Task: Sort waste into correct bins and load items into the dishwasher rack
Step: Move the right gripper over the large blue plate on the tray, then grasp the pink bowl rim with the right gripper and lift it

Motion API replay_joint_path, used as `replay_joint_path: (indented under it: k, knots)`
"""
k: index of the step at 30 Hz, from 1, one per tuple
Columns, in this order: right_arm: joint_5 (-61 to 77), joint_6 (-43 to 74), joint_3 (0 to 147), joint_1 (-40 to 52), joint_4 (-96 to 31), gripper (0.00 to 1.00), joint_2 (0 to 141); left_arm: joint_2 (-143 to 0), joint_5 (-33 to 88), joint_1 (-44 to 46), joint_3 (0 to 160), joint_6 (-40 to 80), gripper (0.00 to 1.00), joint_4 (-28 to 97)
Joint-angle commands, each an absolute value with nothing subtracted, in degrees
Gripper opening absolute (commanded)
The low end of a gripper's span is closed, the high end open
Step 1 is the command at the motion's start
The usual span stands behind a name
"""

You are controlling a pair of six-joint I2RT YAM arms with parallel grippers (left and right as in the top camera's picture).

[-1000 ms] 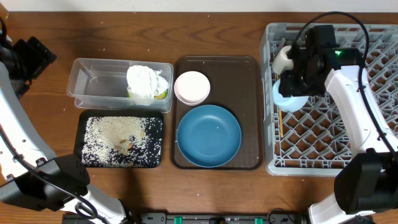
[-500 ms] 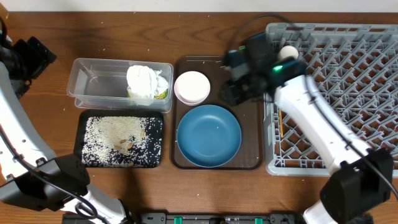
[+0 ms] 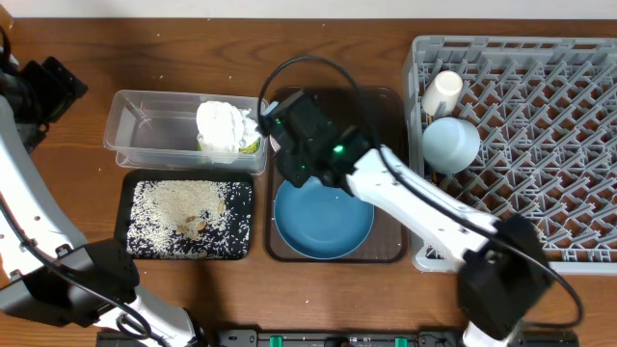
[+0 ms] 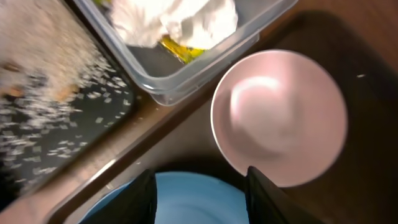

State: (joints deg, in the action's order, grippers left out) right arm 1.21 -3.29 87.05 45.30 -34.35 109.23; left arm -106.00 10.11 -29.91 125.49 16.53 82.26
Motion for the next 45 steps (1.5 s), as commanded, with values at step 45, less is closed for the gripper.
replay_joint_path:
  k: [45]
  knots:
    - [-2.39, -10.59, 87.22, 44.62, -30.87, 0.28, 120.88, -106.41, 9.8, -30.2, 125.8, 16.62, 0.92, 82.46]
